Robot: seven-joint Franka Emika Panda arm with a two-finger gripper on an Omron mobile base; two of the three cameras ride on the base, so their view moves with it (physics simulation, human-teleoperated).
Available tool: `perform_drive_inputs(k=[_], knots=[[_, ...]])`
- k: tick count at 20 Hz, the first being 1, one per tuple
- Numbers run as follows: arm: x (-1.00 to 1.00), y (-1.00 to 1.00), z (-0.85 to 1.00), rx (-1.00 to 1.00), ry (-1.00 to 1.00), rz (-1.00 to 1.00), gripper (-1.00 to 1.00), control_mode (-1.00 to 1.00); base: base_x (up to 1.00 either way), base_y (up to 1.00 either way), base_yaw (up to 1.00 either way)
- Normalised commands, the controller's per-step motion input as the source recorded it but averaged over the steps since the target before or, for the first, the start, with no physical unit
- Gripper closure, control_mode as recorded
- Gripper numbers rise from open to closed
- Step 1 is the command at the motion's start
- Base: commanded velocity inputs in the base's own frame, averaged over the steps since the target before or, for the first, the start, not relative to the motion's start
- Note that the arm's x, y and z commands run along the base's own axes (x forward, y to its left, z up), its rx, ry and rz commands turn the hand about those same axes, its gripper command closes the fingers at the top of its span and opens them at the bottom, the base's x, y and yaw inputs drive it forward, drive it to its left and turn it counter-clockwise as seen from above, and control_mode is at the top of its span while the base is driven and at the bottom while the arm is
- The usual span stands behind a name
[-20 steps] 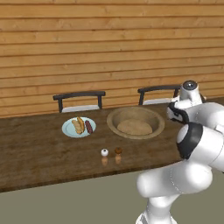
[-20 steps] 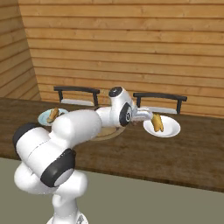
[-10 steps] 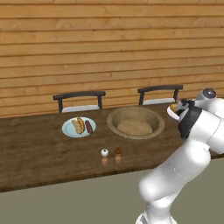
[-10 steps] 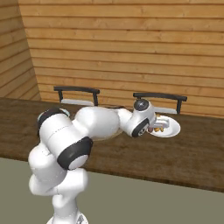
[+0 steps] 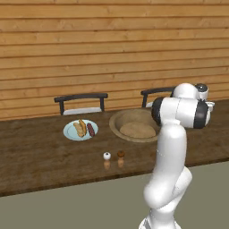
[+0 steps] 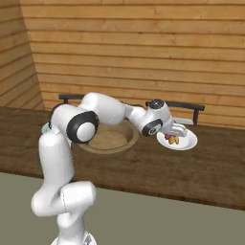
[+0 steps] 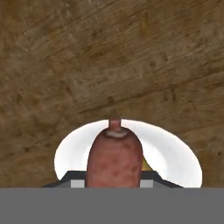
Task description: Place one bun and one sausage from the bowl on each plate.
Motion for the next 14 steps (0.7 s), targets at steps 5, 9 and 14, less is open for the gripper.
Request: perform_drive_inputs(k=[5, 9, 14], knots=[[0.12, -0.83, -0.07, 0.29, 0.0, -0.01, 1.0, -1.0, 0.0, 0.0, 0.0], [0.19, -0.88, -0.15, 0.28, 0.02, 0.0, 1.0, -1.0, 0.0, 0.0, 0.0], [0.06, 0.0, -0.52, 0.01, 0.0, 0.0, 1.0, -1.0, 0.0, 0.0, 0.0]])
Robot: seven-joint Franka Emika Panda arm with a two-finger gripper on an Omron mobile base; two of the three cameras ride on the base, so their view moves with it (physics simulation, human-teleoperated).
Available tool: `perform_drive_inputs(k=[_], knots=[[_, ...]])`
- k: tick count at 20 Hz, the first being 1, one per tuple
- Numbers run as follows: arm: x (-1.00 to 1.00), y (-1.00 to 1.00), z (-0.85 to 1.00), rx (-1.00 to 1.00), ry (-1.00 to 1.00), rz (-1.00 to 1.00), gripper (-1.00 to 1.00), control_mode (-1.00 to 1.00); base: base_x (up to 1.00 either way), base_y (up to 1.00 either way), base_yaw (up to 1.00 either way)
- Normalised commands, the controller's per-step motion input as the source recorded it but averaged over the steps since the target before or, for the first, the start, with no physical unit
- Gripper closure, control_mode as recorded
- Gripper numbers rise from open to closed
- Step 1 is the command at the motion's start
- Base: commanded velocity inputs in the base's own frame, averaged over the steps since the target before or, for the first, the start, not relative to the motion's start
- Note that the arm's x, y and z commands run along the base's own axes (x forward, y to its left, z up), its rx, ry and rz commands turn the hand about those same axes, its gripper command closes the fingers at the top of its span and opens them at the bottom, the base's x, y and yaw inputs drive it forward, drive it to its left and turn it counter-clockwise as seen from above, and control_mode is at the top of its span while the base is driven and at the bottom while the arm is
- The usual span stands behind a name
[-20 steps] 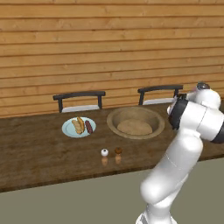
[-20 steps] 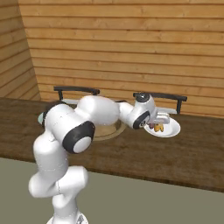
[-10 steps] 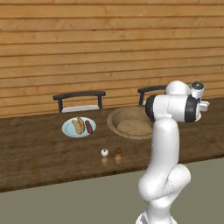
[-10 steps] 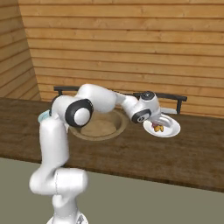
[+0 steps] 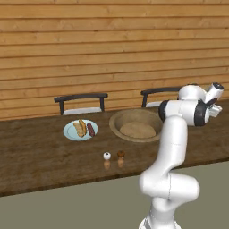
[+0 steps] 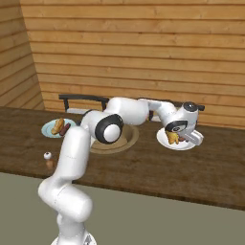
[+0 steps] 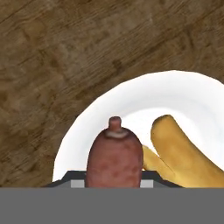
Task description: Place one bun and one sausage from the bowl on each plate.
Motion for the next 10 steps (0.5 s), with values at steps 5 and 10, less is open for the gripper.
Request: perform_drive_inputs(k=[5, 10], knots=[[0.17, 0.69, -0.56, -0.12, 0.0, 0.0, 1.0, -1.0, 0.0, 0.0, 0.0], [0.35, -0.04, -0.39, -0.01, 0.0, 0.0, 1.0, -1.0, 0.0, 0.0, 0.0]])
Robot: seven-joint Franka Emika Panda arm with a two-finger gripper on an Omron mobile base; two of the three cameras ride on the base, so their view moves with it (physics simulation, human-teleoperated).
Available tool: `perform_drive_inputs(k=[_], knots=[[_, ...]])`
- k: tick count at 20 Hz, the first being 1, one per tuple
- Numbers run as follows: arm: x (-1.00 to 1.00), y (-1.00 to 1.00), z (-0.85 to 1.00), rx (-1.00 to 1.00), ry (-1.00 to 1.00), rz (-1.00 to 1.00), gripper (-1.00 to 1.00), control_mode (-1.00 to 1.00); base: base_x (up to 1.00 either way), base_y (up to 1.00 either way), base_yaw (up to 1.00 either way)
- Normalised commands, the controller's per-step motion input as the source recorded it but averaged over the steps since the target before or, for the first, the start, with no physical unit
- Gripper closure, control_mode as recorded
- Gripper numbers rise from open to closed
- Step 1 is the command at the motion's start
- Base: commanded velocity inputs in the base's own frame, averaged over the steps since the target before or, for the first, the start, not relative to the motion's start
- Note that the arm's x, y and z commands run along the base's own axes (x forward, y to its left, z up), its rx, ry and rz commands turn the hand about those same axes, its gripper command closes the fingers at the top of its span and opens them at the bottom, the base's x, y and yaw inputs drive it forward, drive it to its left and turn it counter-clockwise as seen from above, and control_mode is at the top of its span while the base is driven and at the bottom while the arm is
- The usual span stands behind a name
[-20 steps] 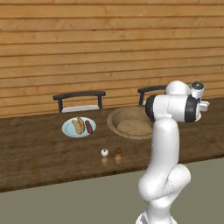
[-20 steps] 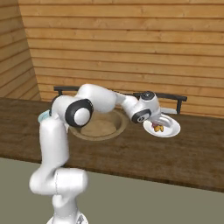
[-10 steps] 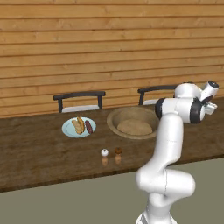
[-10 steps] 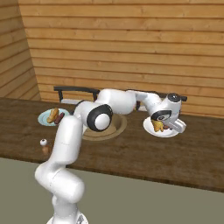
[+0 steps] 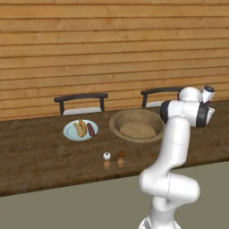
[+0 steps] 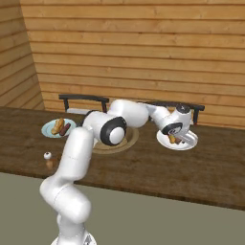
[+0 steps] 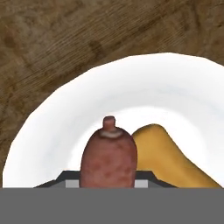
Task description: Place one bun and one sausage from the bowl on each plate.
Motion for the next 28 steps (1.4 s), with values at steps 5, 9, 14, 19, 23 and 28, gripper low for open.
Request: perform_drive_inputs(k=[5, 9, 14, 19, 23, 28], knots=[[0.07, -0.21, -0.01, 0.07, -0.02, 0.0, -1.0, -1.0, 0.0, 0.0, 0.0], [0.0, 0.06, 0.02, 0.0, 0.0, 0.0, -1.0, -1.0, 0.0, 0.0, 0.0], [-0.03, 0.22, 0.61, 0.01, -0.04, 0.01, -1.0, -1.0, 0.0, 0.0, 0.0], [-0.68, 0.7, 1.0, -0.04, -0.32, 0.02, -1.0, -1.0, 0.0, 0.0, 0.0], [-1.0, 0.99, 0.72, -0.38, -0.17, 0.11, -1.0, -1.0, 0.0, 0.0, 0.0], [-1.0, 1.0, 0.57, -0.63, 0.0, 0.18, -1.0, -1.0, 0.0, 0.0, 0.0]])
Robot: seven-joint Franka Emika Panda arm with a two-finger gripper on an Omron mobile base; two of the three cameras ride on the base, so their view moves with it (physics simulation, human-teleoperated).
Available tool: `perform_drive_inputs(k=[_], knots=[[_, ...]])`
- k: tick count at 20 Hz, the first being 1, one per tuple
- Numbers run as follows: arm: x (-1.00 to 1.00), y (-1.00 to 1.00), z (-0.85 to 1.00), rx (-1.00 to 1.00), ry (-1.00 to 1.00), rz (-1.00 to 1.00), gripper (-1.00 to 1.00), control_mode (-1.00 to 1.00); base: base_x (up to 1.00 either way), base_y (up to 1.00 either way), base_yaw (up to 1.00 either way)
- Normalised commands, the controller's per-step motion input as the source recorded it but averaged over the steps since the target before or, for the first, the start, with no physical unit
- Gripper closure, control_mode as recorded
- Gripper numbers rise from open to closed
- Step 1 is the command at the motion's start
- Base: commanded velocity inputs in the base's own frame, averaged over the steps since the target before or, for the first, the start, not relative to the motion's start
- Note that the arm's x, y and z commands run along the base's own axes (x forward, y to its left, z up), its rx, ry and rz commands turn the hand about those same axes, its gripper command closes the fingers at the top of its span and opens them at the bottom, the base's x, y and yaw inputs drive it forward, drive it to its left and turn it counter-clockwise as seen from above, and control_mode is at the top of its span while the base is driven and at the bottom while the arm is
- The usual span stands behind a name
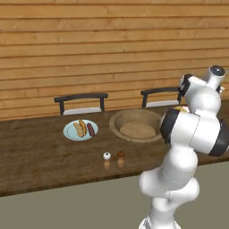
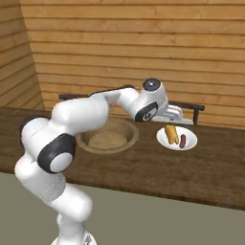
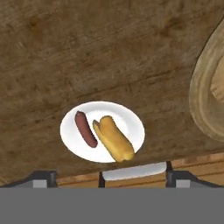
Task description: Place one bun and one sausage from the bowl on each plate.
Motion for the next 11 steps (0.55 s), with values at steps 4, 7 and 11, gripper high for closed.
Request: perform_drive_inputs(k=[4, 7, 11], knots=[[-1.0, 1.0, 0.49, -0.43, -0.02, 0.19, -1.0, -1.0, 0.0, 0.0, 0.0], [-1.0, 0.95, 0.54, -0.27, -0.02, 0.23, -1.0, -1.0, 0.0, 0.0, 0.0], [-1.0, 0.89, 0.68, -0.24, 0.0, 0.24, -1.0, -1.0, 0.0, 0.0, 0.0]])
